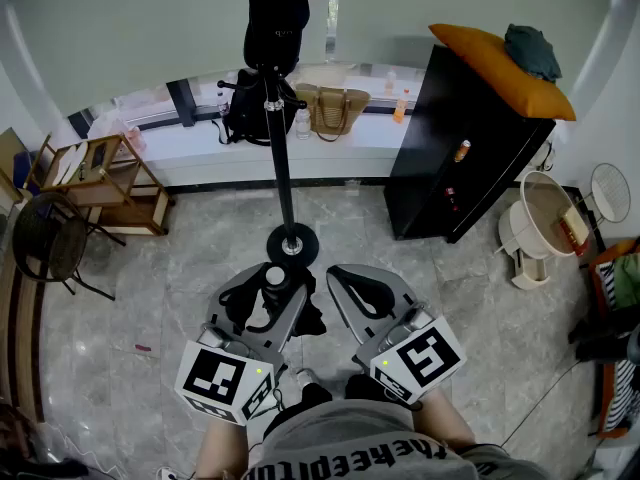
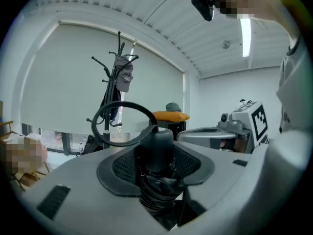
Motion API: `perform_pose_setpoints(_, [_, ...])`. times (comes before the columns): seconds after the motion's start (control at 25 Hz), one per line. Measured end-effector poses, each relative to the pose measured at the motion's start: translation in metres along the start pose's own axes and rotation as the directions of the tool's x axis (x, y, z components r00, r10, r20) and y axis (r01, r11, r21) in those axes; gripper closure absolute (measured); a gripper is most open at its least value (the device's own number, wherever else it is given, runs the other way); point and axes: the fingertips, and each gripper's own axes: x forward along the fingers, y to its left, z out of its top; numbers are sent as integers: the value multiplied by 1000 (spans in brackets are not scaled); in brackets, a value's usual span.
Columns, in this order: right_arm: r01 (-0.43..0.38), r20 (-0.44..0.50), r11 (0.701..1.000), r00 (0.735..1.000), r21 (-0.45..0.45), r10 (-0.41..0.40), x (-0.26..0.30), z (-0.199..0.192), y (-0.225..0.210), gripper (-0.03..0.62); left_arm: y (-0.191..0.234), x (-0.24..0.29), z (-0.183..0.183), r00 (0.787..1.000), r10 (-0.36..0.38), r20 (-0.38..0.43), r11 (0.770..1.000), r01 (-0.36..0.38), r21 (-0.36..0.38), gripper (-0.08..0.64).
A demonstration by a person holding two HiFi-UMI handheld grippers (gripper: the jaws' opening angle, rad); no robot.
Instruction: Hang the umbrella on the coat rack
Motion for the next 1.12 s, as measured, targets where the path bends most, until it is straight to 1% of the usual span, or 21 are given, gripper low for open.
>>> perform_pose_setpoints(0.52, [14,2,1000,1000,-16,-14,10,3,6,581,7,1,3,999,-32,5,999,32,22,350])
perform_pose_setpoints(0.64, [27,8,999,1000,-19,-27,11,3,9,581,9,-1,3,999,-46,7,998,46,31,350])
perform_pose_setpoints(0.8, [54,33,999,998,9,-54,9,5,10,580,11,0,2,997,-71,7,997,71,36,350])
perform_pose_setpoints(0.96, [93,28,996,995,12,-94,2,1,1,580,7,7,1,995,-95,8,995,95,26,350])
perform_pose_setpoints(1.12, [99,31,995,995,17,-100,2,-4,-6,580,6,14,-1,995,-102,15,995,101,16,350])
